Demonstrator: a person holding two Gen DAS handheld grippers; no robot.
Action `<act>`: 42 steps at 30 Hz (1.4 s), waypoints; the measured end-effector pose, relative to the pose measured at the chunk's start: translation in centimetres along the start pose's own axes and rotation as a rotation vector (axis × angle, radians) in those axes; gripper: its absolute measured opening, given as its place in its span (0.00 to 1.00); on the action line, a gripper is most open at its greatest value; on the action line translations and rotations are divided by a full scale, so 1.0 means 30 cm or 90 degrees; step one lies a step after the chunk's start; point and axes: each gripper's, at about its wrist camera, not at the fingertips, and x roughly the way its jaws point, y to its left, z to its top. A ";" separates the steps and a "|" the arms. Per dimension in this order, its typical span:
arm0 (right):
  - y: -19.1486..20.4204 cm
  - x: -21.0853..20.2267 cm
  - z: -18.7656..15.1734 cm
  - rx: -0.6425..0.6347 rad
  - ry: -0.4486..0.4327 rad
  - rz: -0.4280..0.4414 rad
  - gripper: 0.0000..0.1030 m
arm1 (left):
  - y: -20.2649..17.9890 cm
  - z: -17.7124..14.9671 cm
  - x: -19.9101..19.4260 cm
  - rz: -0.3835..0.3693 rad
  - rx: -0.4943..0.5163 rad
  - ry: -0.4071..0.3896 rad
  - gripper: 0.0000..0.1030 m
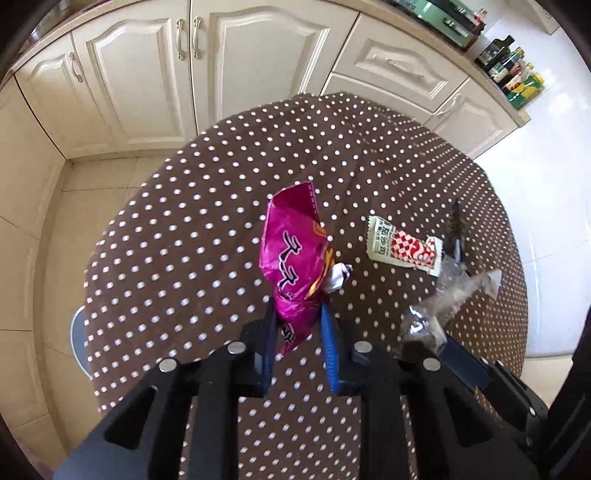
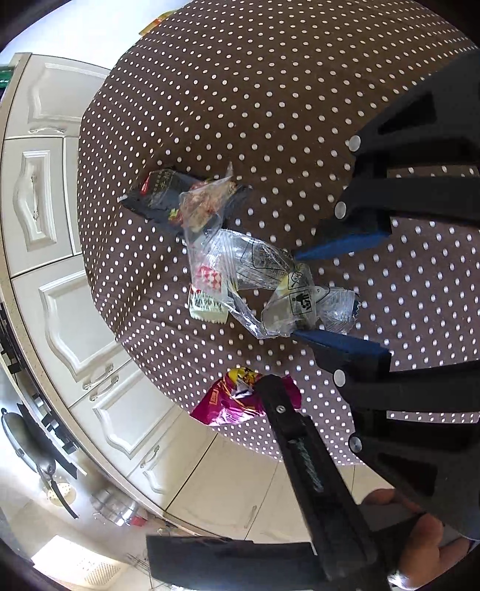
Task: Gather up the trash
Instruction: 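Carry the pink wrapper and clear bag over the wastebasket and open both tools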
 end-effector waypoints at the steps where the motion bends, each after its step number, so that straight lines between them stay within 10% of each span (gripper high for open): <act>1: 0.014 0.002 0.003 -0.002 -0.001 0.001 0.35 | 0.014 -0.007 -0.022 -0.005 -0.001 -0.005 0.20; 12: 0.307 -0.003 -0.053 -0.044 -0.012 0.018 0.35 | 0.260 -0.124 -0.270 -0.017 -0.028 -0.053 0.20; 30: 1.106 0.220 -0.309 -0.203 0.075 0.125 0.35 | 1.132 -0.497 -0.586 0.090 -0.196 -0.056 0.20; 42: 1.264 0.276 -0.336 -0.236 0.085 0.118 0.35 | 1.394 -0.500 -0.606 0.088 -0.266 -0.065 0.24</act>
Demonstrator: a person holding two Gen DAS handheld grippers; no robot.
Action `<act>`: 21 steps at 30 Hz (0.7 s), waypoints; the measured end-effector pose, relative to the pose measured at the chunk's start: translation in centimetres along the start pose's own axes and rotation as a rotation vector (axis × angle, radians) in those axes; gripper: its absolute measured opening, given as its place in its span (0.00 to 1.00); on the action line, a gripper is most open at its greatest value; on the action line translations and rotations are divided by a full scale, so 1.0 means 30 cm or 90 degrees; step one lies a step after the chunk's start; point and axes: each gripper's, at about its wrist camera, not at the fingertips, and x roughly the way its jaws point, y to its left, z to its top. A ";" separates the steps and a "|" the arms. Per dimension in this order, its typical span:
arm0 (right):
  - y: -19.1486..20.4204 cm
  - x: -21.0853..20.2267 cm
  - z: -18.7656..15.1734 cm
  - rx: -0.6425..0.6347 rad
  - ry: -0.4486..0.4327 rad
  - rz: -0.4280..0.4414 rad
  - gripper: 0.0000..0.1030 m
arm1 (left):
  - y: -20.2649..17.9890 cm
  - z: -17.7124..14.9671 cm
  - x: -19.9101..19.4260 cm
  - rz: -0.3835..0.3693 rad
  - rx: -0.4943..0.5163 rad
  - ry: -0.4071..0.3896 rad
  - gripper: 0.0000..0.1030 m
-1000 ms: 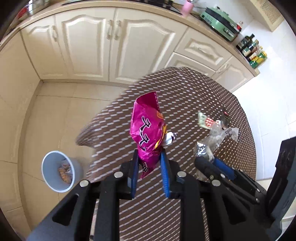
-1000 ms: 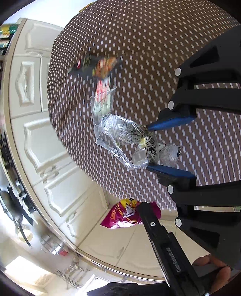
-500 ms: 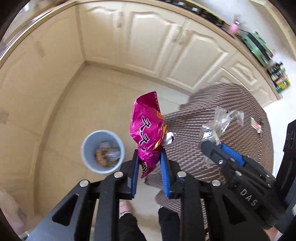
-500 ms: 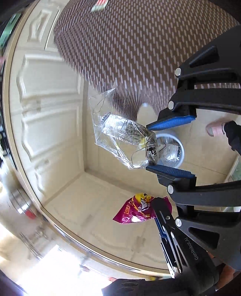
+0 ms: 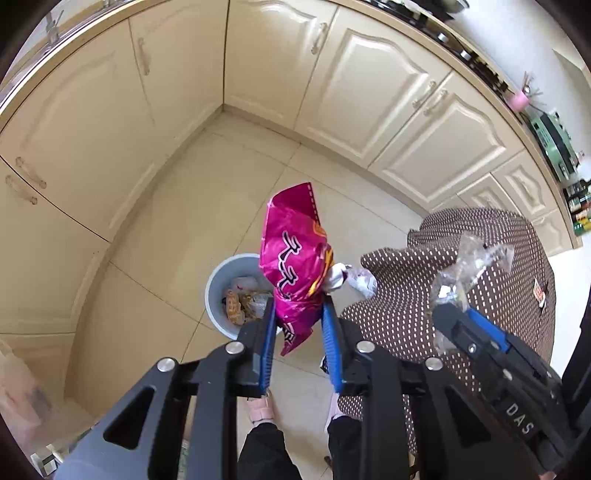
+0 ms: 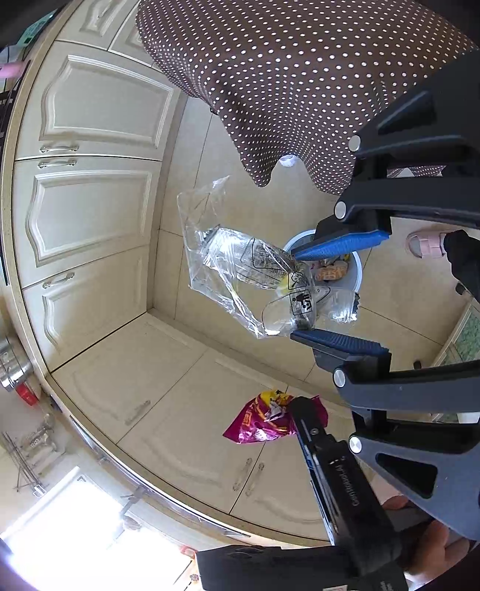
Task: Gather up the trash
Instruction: 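Carry the pink wrapper and clear bag over the wastebasket and open both tools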
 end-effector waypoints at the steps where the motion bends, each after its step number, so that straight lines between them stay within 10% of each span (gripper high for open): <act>1: 0.006 0.008 0.008 0.000 0.001 -0.002 0.35 | 0.017 0.008 -0.001 -0.005 -0.005 0.000 0.25; 5: 0.015 0.017 0.006 0.001 0.001 -0.007 0.35 | 0.034 0.032 0.006 0.003 -0.015 -0.005 0.42; 21: 0.112 0.086 0.045 -0.025 0.021 0.005 0.35 | 0.127 0.053 -0.023 0.010 -0.046 -0.008 0.46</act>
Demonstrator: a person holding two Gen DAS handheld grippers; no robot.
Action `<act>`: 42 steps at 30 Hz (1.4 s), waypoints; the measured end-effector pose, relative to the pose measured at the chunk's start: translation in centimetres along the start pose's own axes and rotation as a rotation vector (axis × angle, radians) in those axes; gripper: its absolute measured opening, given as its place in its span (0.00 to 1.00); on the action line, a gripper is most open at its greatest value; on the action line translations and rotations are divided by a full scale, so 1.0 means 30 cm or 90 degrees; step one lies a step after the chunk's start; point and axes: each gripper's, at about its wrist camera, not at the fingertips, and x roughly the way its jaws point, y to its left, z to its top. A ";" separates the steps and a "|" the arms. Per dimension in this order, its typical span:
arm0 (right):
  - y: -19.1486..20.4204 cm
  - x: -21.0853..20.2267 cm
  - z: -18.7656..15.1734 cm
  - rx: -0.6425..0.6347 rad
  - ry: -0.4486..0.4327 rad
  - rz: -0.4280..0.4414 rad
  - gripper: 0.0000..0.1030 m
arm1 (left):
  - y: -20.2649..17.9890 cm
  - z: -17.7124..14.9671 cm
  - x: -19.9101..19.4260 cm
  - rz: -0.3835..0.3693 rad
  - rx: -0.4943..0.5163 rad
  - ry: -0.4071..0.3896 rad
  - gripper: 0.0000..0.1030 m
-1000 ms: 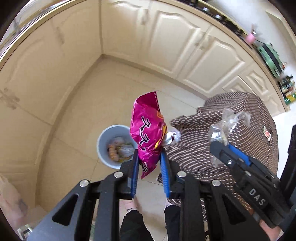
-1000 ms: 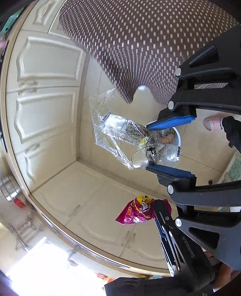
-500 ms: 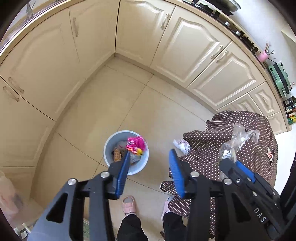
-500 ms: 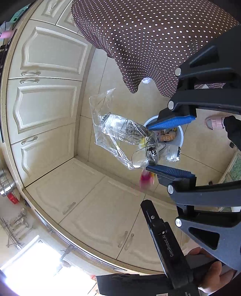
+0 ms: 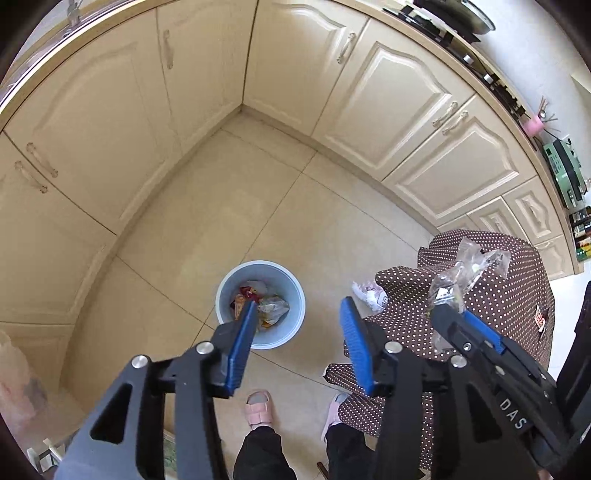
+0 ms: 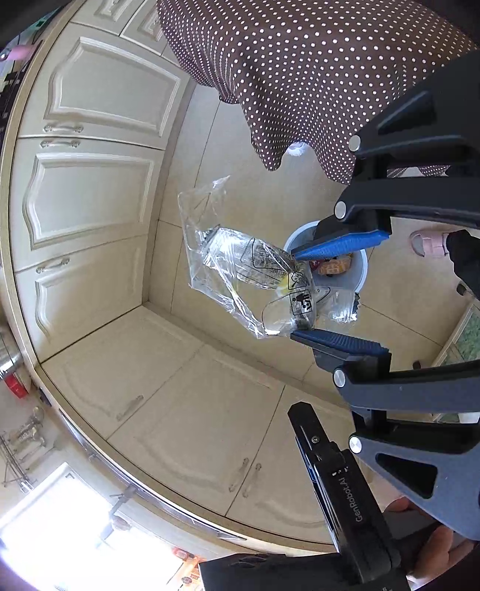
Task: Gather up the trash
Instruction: 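Carry the pink wrapper and clear bag over the wastebasket and open both tools, then grasp the red-white strip packet with the left tool while the right tool grasps the black packet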
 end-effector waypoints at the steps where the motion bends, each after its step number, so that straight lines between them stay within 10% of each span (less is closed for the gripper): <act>1: 0.012 0.006 0.001 -0.003 0.003 0.002 0.35 | 0.010 0.000 -0.005 0.002 -0.004 -0.002 0.46; 24: 0.096 0.041 0.021 -0.041 0.003 0.058 0.44 | 0.102 -0.047 -0.148 0.040 -0.063 -0.050 0.49; 34: -0.160 -0.135 0.012 0.017 -0.049 0.030 0.44 | -0.175 -0.063 -0.129 0.023 0.005 -0.049 0.50; 42: -0.576 -0.413 -0.022 0.090 -0.139 -0.060 0.45 | -0.631 -0.113 -0.065 -0.022 0.104 -0.036 0.54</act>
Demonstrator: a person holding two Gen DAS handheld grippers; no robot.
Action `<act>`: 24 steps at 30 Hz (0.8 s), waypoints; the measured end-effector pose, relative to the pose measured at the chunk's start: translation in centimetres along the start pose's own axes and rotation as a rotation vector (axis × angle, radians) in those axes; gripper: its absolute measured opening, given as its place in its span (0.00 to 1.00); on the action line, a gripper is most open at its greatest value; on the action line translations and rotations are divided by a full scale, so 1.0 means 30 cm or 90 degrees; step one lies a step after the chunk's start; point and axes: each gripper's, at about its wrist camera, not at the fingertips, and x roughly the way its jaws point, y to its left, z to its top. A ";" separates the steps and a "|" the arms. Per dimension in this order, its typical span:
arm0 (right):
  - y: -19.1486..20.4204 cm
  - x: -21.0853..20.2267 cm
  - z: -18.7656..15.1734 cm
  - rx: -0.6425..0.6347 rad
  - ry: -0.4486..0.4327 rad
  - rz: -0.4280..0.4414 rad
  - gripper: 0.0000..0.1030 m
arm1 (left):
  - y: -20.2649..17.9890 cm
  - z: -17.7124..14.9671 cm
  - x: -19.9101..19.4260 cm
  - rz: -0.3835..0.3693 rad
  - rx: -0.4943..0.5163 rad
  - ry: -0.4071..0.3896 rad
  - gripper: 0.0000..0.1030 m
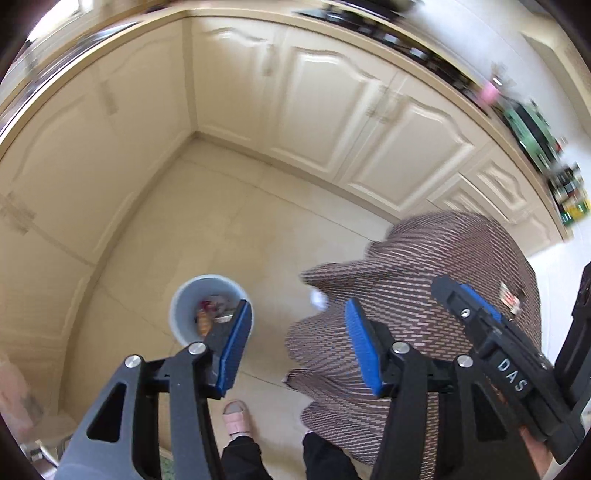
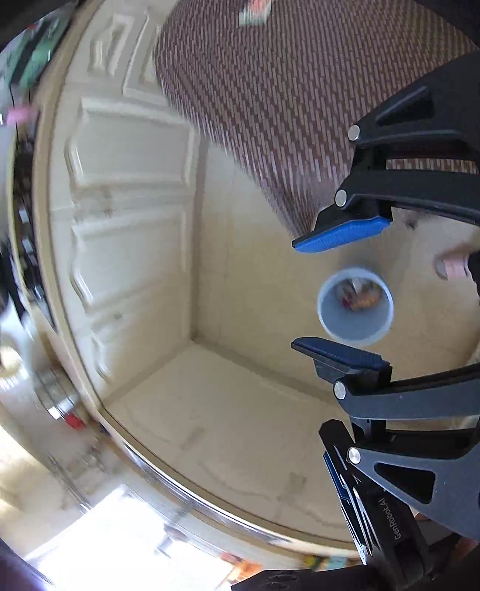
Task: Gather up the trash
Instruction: 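Grasp the red-white strip packet with the left tool while the right tool grasps the black packet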
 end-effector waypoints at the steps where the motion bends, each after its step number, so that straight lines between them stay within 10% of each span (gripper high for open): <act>1: -0.059 -0.029 0.006 0.009 -0.011 -0.014 0.45 | -0.082 0.000 0.017 -0.008 0.019 0.002 0.55; 13: -0.848 -0.271 0.017 0.179 -0.059 -0.173 0.48 | -0.919 -0.083 0.245 -0.101 0.178 0.060 0.60; 24: -1.044 -0.115 0.036 0.244 -0.011 -0.133 0.51 | -1.101 -0.065 0.409 -0.079 0.179 0.090 0.61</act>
